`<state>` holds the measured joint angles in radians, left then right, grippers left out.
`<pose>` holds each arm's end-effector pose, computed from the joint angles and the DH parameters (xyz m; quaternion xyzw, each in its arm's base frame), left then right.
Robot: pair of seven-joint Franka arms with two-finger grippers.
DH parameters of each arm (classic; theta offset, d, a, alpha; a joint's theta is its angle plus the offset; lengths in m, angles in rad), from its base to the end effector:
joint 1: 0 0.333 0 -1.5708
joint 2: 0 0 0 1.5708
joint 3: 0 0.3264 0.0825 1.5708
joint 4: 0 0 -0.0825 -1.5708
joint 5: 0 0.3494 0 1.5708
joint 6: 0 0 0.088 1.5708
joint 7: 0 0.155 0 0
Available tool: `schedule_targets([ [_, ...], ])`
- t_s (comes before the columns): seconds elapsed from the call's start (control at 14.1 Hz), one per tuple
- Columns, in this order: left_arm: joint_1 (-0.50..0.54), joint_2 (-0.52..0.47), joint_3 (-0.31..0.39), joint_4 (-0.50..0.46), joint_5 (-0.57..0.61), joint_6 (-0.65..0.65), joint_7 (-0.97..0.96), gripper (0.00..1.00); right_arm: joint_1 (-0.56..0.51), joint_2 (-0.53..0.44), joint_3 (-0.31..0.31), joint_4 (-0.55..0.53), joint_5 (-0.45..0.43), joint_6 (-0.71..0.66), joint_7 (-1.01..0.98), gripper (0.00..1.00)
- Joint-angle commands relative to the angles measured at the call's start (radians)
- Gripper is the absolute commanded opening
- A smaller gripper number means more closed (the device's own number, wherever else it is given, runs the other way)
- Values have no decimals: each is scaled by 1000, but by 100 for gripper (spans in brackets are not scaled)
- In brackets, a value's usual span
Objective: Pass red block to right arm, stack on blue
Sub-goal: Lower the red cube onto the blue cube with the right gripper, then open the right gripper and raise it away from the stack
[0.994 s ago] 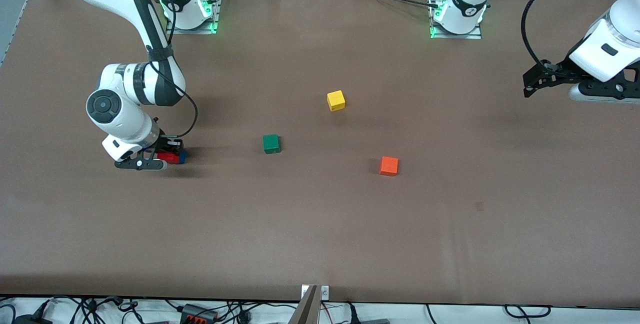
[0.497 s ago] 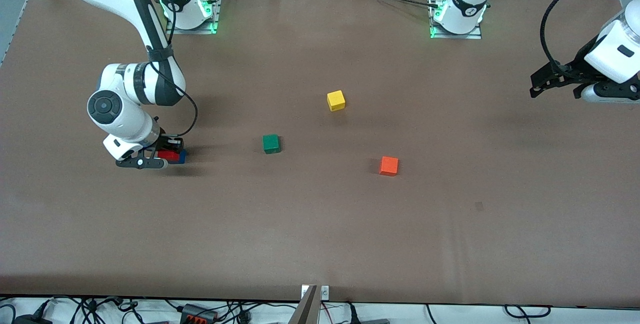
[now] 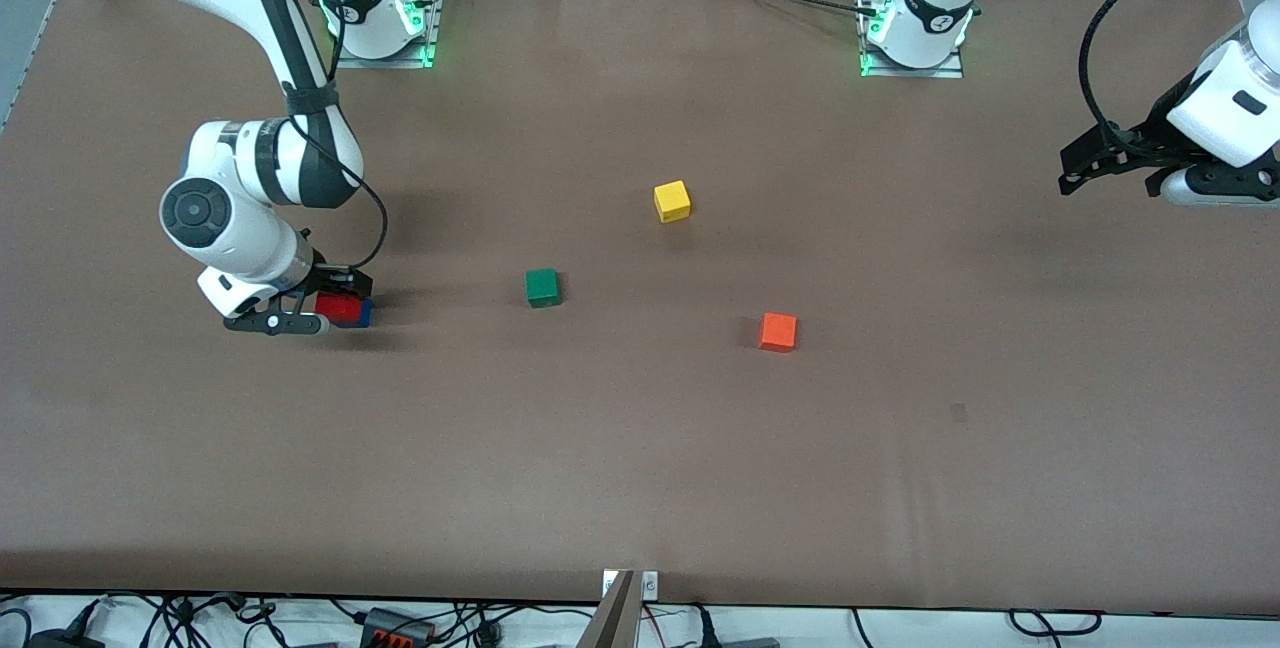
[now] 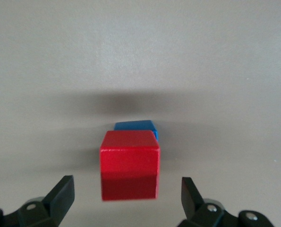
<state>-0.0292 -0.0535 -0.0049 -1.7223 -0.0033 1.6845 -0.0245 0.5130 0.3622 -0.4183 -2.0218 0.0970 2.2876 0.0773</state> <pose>0.5108 -0.0180 0.5577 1.0000 -0.0046 0.0078 0.0017 0.5644 0.0634 0.2655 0.9987 -0.0146 -0.0275 0.0395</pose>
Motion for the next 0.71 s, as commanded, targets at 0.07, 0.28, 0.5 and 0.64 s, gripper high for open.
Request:
schedule_targets([
  [0.07,3,56,-7,104,-15,-89,6,100,-8,-74,-4,79,-2,-123,3,100],
  [0.28,-2,61,-7,109,-15,-101,5,100,-10,-94,-29,240,-5,-305,-14,100],
  [0.5,0,58,-9,102,-17,-98,6,100,-24,-85,-43,424,-11,-471,-17,100],
  [0.64,0,57,-9,101,-17,-97,6,100,-48,-86,-46,504,-7,-548,-25,100],
])
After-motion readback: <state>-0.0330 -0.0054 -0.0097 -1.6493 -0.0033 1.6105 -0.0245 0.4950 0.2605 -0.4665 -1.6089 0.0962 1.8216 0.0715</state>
